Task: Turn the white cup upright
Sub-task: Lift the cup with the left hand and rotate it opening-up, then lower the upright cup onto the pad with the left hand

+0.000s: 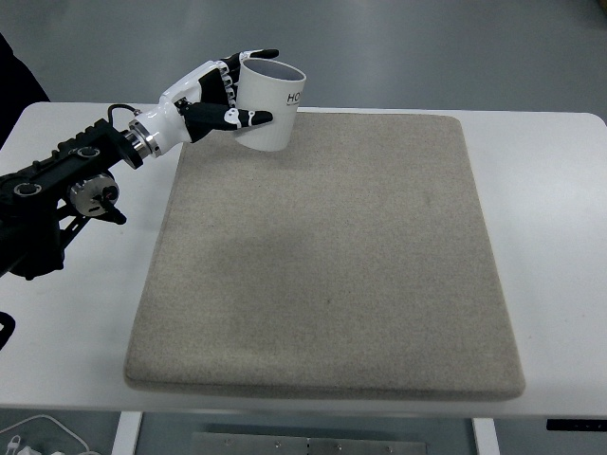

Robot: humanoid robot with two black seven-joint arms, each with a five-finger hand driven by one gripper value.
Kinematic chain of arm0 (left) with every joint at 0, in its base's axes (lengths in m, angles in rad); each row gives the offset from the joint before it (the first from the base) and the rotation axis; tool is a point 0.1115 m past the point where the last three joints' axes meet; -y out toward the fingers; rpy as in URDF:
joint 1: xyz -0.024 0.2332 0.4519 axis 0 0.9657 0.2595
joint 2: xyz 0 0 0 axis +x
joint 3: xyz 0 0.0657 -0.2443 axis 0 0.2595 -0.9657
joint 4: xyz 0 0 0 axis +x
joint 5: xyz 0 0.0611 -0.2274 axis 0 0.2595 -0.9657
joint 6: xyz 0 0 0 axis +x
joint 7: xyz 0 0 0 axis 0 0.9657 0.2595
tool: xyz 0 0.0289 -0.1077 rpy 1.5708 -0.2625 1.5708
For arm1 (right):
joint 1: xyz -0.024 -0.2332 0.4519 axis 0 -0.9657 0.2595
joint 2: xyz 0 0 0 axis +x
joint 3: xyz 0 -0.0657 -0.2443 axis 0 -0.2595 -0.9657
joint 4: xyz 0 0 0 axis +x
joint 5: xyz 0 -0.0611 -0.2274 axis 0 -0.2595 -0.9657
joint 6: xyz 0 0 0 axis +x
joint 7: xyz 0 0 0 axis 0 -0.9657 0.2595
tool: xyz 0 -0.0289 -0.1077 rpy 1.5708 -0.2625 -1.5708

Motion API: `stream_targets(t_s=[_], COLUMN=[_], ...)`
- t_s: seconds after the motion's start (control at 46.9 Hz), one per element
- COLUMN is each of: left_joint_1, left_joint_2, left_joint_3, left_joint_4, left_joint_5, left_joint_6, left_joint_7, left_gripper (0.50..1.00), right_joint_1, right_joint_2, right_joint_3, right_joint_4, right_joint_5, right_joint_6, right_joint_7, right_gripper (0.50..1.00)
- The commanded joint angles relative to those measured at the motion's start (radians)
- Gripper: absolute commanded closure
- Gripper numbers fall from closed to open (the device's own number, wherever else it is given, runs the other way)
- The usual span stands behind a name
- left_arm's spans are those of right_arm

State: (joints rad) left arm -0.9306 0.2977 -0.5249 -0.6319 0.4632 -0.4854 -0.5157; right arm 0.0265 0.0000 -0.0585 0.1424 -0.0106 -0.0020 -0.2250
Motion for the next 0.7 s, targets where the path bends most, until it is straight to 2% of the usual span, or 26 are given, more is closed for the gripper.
stream_targets(t_s=[0.0,0.128,0.235,0.598,0.683], left_joint_1=[0.004,0.007,0.007,0.007,0.009], left_joint_2=[-0.038,-0.114,-0.152,-0.218,-0.218], left_joint_3=[0.000,0.006,0.008,0.075,0.075], left_joint_4=[0.063,0.155,0.184,0.181,0.178], left_joint_5=[-0.001,0.003,0.005,0.011,0.009], left_joint_6=[0.007,0.022,0.056,0.347,0.396], left_joint_7=[-0.082,-0.095,-0.095,-0.095,-0.095], left_gripper=[0.999,0.999,0.999,0.988,0.984], right_joint_1=[-0.002,0.000,-0.002,-0.002,-0.002], right_joint_2=[0.000,0.000,0.000,0.000,0.000], right_joint_3=[-0.003,0.002,0.000,0.000,-0.001], right_joint_4=[0.000,0.000,0.000,0.000,0.000], right_joint_5=[0.000,0.003,0.003,0.003,0.003], right_joint_6=[0.000,0.000,0.000,0.000,0.000], right_joint_7=[0.000,0.000,0.000,0.000,0.001], right_gripper=[0.570,0.570,0.570,0.570,0.570])
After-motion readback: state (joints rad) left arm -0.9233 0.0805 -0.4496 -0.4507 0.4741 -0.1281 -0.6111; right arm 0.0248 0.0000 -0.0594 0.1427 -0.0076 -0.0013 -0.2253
